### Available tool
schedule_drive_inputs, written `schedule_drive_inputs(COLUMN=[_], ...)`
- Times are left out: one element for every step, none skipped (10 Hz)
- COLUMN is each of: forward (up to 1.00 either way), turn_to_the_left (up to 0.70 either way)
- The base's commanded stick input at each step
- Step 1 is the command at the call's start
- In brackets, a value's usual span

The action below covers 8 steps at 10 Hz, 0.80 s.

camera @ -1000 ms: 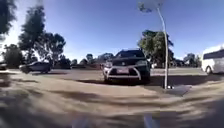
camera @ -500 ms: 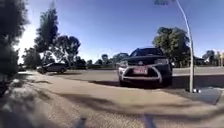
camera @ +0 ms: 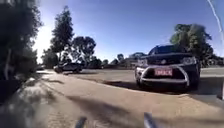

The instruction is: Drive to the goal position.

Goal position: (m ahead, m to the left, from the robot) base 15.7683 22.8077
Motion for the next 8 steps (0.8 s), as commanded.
schedule_drive_inputs(forward=[0.93,0.93,0.93,0.94,0.93,0.93,0.93,0.94], turn_to_the_left=[0.36,0.36,0.36,0.36,0.36,0.36,0.36,0.36])
